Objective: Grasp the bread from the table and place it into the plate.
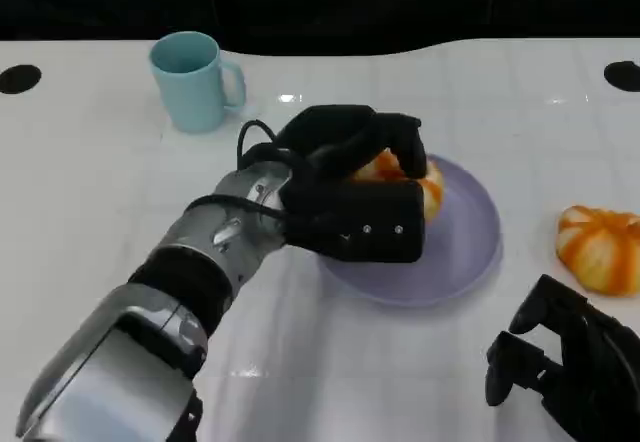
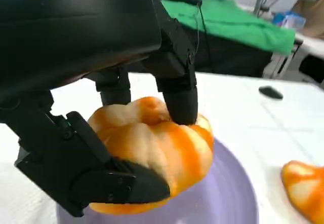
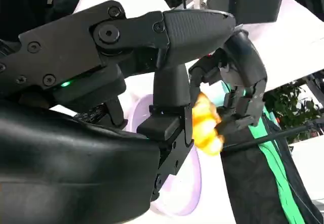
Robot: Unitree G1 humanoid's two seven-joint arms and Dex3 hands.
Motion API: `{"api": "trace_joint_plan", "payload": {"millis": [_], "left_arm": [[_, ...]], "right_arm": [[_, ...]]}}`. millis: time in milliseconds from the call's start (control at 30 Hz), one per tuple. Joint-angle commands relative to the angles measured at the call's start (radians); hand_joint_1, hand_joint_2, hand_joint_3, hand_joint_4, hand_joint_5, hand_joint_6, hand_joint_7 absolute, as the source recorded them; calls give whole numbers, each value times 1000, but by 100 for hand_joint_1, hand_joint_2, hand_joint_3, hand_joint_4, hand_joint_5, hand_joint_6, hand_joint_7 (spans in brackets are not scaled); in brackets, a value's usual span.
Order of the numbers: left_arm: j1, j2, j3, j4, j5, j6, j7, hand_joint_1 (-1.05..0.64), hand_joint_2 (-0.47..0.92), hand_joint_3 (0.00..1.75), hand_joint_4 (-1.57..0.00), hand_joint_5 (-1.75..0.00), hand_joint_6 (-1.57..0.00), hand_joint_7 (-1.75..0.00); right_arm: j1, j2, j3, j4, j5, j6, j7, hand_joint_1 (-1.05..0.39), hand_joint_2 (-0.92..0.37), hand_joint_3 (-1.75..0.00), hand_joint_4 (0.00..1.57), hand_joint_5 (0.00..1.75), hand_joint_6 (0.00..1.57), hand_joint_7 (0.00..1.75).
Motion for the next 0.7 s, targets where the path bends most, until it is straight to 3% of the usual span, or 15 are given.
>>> {"api": "trace_joint_plan", "payload": {"millis": [33, 133, 233, 333, 533, 700], "left_arm": [[-50, 28, -47, -21, 37, 36, -100, -59, 92, 37, -25, -51, -36, -9], [-54, 39, -55, -34, 38, 35, -148, -68, 92, 40, -15, -36, -30, -3], [-51, 48, -59, -47, 40, 31, -161, -70, 92, 41, -13, -35, -29, -3], [-43, 69, -65, -69, 41, 20, -179, -85, 92, 46, -5, -34, -28, -2], [-21, 94, -47, -123, 12, 8, -215, -88, 92, 48, -4, -37, -27, -1], [5, 112, -28, -165, -21, -1, -239, -84, 92, 43, -12, -45, -36, -5]], "right_arm": [[8, -8, -5, -18, 1, -7, 1, -58, -92, -36, 72, 175, 58, 157], [6, -10, -4, -14, -5, -16, 4, -57, -92, -39, 73, 175, 59, 158], [9, -9, -6, -21, -3, -7, -2, -58, -92, -39, 73, 175, 58, 158], [13, -5, -8, -30, 5, 2, -9, -57, -92, -37, 73, 175, 58, 158], [8, -12, -9, -21, 5, 0, 4, -58, -92, -37, 72, 175, 57, 158], [7, -7, -9, -24, 0, 3, -9, -59, -92, -35, 73, 175, 58, 159]]}}
